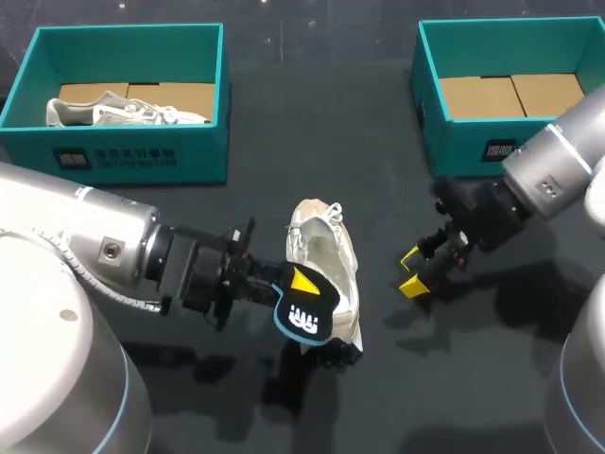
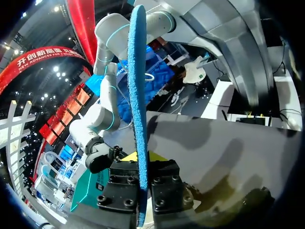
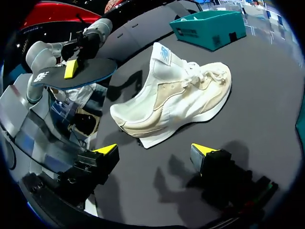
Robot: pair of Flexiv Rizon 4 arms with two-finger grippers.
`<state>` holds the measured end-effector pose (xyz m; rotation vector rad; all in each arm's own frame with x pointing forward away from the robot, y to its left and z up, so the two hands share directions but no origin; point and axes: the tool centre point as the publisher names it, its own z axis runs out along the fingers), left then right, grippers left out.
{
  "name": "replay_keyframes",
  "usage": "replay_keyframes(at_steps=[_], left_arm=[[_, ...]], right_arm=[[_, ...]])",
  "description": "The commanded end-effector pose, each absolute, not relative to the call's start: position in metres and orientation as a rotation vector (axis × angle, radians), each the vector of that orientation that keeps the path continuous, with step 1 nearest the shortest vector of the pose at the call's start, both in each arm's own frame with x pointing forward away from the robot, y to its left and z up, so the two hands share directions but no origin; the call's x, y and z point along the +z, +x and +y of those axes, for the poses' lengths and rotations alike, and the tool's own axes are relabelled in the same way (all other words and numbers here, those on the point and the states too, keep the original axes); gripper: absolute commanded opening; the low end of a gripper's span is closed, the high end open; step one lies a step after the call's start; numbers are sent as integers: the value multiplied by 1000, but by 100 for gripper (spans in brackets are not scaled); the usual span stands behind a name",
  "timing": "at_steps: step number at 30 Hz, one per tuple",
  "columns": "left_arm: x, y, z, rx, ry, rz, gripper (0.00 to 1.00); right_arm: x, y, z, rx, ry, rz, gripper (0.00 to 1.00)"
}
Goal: Take the shoe out of the shoebox, open the shoe tongue, remove and reinsert the insole, then place the shoe into the shoebox
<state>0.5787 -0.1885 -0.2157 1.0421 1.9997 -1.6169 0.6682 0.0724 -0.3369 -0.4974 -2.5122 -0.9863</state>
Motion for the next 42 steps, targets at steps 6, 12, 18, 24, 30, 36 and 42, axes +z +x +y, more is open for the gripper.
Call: replay_keyframes(at_steps=[6,12,18,24,30,36,42], left_arm=[[-221,585,-199,-1623,1049,1999,0],[-228,585,-207,-1656,1026,2023,0],[-237,587,-213,-1708,972,2039,0],[-241,589,-219,-1751,958,2053,0],[-241,589,-219,-1751,958,2053,0],[-248,590,-223,-1778,874,2040,0],[-254,590,-225,-1832,761,2004,0]], right_arm=[[-343,675,82,-800,-183,-2706,100],[-342,667,90,-724,-15,-2893,100],[-342,656,98,-682,104,-3015,100],[-339,647,103,-662,159,-3090,100],[-339,646,103,-654,170,-3101,100],[-340,647,108,-631,165,-3118,100],[-344,653,114,-644,196,-3124,100]])
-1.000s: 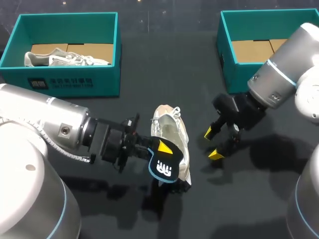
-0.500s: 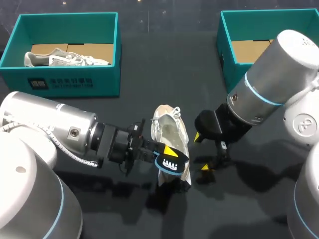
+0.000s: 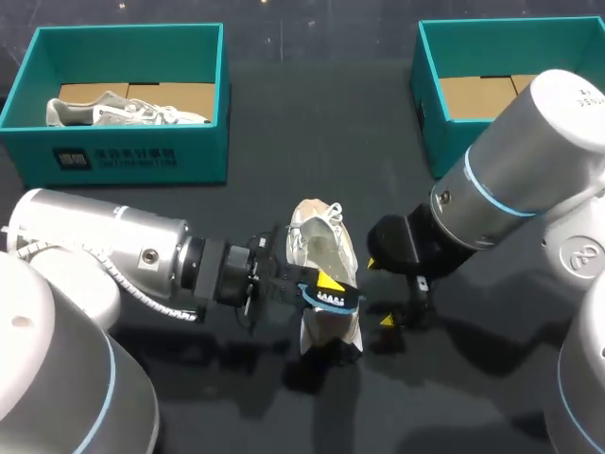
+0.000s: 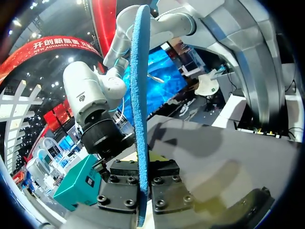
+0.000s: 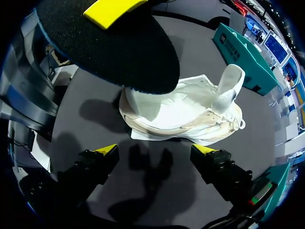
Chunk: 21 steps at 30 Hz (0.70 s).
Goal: Take the shoe out of the shoebox, open the shoe tongue, remove and reinsert the insole, then place the shoe into the shoebox
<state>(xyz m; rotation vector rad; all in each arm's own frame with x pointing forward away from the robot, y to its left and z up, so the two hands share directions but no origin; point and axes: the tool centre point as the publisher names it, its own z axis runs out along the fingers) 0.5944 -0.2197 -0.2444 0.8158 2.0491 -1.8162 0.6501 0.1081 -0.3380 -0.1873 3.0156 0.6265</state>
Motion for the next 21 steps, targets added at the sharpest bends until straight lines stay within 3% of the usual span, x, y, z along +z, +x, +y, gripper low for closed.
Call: replay_keyframes(at_steps=[1,21], left_arm=[[-254,591,-225,-1838,751,1997,0],[-254,600,-225,-1869,596,1989,0]], right_arm=[[-345,653,115,622,-191,3017,100],[-353,660,121,625,-131,3038,100]])
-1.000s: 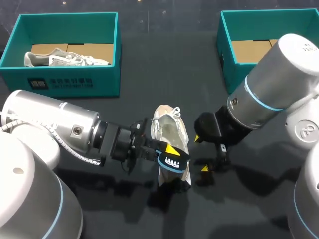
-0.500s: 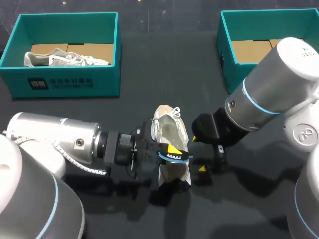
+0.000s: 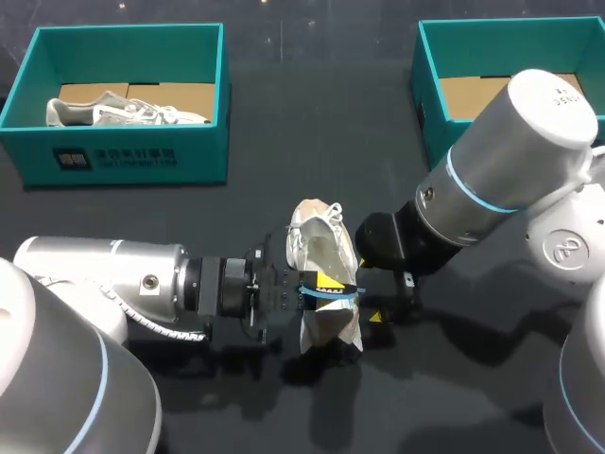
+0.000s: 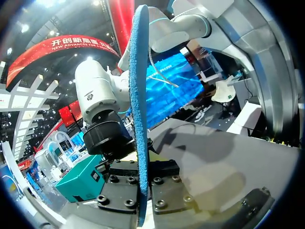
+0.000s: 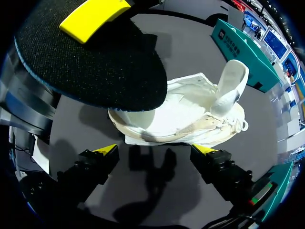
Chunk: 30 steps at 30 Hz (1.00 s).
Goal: Take the shoe out of the shoebox, open the shoe tongue, remove and reinsert the insole, then place the shoe into the shoebox
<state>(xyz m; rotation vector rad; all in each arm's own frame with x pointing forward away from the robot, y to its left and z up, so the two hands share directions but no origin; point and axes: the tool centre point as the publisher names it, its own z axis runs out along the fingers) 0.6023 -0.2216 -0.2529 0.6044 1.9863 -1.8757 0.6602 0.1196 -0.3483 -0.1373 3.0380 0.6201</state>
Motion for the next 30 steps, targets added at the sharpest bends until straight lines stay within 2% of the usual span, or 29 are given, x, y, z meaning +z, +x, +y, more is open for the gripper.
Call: replay_keyframes(at_steps=[1,30], left_arm=[[-254,600,-225,-1870,595,1990,0],[-262,600,-226,-1879,600,1992,0]], right_arm=[[-353,660,121,627,-129,3037,100],[-361,660,118,594,115,3084,100]])
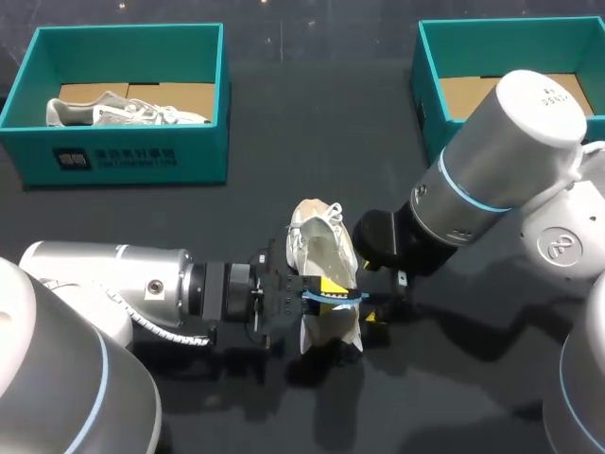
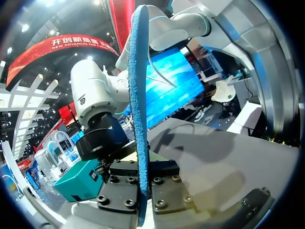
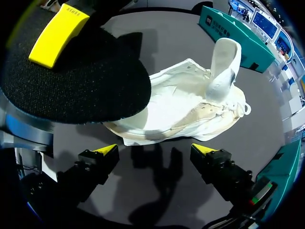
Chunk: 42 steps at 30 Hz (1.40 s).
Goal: Take the shoe out of the shoebox, open the shoe tongue, remove and reinsert the insole, then place the shoe into the shoebox
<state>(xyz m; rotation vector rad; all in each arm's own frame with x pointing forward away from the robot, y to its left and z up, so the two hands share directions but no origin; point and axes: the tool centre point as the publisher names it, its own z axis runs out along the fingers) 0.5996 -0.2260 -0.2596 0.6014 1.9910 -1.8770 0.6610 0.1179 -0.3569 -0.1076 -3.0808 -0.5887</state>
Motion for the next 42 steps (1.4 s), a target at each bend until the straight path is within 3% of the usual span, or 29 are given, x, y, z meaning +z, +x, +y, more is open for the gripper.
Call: replay_keyframes(at_steps=[1,42], left_arm=[[-262,600,-226,-1879,601,1994,0],[-281,616,-234,-1944,589,2023,0]], right_arm=[[-362,660,118,-596,-118,-3081,100],[-368,661,119,-609,-97,-3063,100]])
